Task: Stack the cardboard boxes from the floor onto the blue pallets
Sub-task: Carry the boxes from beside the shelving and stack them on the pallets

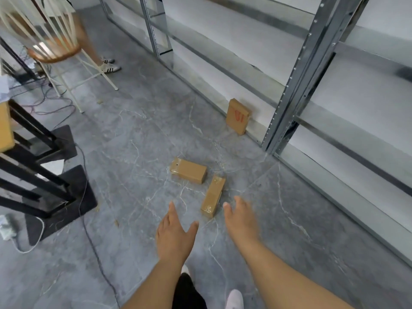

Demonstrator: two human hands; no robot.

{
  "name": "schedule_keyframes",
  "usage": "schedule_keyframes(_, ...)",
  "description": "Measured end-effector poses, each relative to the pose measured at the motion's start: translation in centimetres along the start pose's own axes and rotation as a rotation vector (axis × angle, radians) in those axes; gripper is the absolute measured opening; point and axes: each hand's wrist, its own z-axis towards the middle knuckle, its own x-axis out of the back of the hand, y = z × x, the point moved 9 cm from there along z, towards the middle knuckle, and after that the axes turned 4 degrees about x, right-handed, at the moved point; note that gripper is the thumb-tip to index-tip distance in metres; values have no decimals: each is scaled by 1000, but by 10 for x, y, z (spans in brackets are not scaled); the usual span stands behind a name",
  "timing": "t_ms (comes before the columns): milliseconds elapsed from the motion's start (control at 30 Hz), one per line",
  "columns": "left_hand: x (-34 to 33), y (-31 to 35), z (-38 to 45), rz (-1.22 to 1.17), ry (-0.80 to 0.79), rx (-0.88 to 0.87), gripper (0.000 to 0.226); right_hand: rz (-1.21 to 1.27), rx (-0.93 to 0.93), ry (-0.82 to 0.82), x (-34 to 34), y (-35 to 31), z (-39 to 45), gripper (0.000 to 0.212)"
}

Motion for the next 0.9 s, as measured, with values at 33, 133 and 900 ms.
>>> schedule_keyframes(33, -1, 1, 11, -3, -17, 9, 89, 1, -5, -8, -3, -4, 9, 48)
schedule_keyframes(133, -5, 5, 50, 12, -78, 22, 88, 34, -34, -26, -14, -19, 42, 46)
schedule_keyframes(900, -183, -22, 324, -1, -627, 251, 75, 219, -627, -76, -184, 105, 255, 42)
